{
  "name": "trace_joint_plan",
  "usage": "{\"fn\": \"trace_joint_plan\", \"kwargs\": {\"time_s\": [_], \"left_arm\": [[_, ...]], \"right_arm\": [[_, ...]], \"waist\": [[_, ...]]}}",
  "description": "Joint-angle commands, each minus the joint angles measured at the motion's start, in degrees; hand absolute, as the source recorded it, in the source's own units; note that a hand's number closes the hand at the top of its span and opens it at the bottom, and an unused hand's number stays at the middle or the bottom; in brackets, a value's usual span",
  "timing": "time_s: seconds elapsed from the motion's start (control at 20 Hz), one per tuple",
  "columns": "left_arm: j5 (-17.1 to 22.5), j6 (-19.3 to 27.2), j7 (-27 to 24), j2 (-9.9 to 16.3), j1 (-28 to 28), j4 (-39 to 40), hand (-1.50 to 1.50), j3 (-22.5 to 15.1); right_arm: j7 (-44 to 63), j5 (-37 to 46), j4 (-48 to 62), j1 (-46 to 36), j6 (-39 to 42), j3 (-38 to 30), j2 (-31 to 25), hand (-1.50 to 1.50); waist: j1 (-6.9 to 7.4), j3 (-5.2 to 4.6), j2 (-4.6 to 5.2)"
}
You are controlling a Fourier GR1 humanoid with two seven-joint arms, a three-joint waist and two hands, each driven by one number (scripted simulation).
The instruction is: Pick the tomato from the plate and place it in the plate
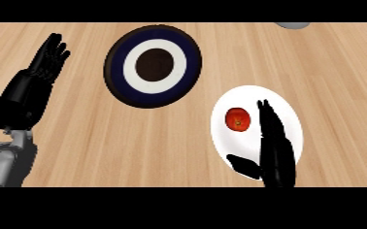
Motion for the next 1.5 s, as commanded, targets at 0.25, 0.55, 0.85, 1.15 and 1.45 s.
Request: {"fn": "trace_joint_plan", "kwargs": {"time_s": [0.25,0.55,0.85,1.15,1.45], "left_arm": [[-2.17,0.14,-0.38,-3.38,-1.57,1.42,0.0,-1.12],[-3.07,-0.15,3.16,-3.78,-1.16,-2.18,0.0,-0.97],[-1.86,-4.39,2.24,-3.18,-1.84,-0.47,0.0,4.02],[-5.11,-4.76,0.98,-6.27,-3.72,3.48,0.0,3.75],[-7.86,-3.04,1.86,-8.86,-3.73,1.59,0.0,2.85]], "right_arm": [[25.9,11.06,-9.77,-10.97,24.09,-0.13,6.22,-1.5],[25.91,10.35,-4.7,-8.6,25.41,-4.02,5.6,-1.5],[23.64,10.69,-1.2,-9.27,24.66,-6.18,7.89,-1.5],[20.13,9.27,1.67,-9.76,25.11,-8.3,8.45,-1.5],[17.76,7.99,9.94,-11.13,22.19,-10.32,9.03,-1.5]], "waist": [[1.08,0.46,0.38],[1.24,0.51,0.39],[1.19,0.5,0.4],[1.06,0.5,0.41],[1.11,0.5,0.42]]}}
